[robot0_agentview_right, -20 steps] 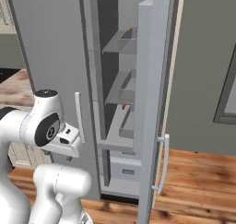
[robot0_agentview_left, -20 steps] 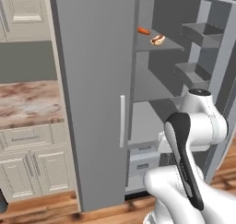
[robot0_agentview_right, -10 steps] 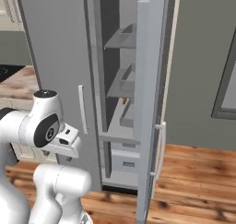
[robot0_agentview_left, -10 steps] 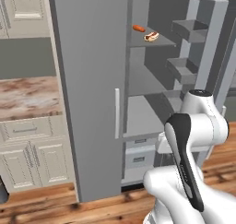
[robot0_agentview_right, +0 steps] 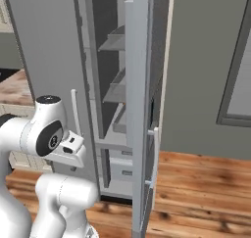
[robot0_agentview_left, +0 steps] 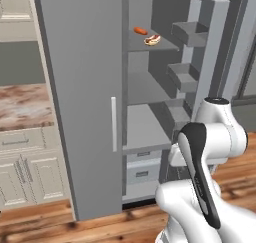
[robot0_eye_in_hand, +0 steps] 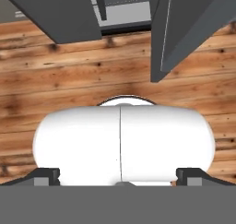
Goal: Store the hot dog in the freezer for long-term storage. Close the freezer door after placing the cooked food.
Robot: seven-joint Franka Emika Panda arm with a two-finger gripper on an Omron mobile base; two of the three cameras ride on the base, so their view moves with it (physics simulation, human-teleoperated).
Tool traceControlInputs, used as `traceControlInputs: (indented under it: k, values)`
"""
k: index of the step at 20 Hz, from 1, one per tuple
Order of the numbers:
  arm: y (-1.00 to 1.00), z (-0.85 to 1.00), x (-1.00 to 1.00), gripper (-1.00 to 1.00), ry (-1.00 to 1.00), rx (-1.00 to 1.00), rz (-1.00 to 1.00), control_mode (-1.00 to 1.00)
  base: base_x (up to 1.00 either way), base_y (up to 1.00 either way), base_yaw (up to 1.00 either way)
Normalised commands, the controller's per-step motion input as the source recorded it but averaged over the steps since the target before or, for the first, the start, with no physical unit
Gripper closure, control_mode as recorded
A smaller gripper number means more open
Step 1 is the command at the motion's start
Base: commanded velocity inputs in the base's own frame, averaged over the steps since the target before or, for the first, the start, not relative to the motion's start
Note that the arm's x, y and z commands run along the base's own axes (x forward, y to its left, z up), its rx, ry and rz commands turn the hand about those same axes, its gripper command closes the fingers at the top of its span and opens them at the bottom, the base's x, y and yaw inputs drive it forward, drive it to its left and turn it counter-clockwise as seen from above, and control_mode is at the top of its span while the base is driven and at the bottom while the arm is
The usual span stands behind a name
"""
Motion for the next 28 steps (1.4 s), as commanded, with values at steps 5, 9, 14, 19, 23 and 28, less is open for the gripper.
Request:
traceControlInputs:
  k: [5, 9, 14, 19, 23, 28]
  values:
    - [0.0, 0.0, 0.0, -1.0, 0.0, 0.0, 0.0, 1.0, -0.33, -0.4, 0.0]
    - [0.0, 0.0, 0.0, -1.0, 0.0, 0.0, 0.0, 1.0, -0.35, -0.24, 0.0]
    - [0.0, 0.0, 0.0, -1.0, 0.0, 0.0, 0.0, 1.0, -0.12, -0.34, 0.0]
    - [0.0, 0.0, 0.0, -1.0, 0.0, 0.0, 0.0, 1.0, 0.0, -0.39, 0.0]
    - [0.0, 0.0, 0.0, -1.0, 0.0, 0.0, 0.0, 1.0, 0.0, -0.32, 0.0]
    - [0.0, 0.0, 0.0, -1.0, 0.0, 0.0, 0.0, 1.0, 0.0, -0.08, 0.0]
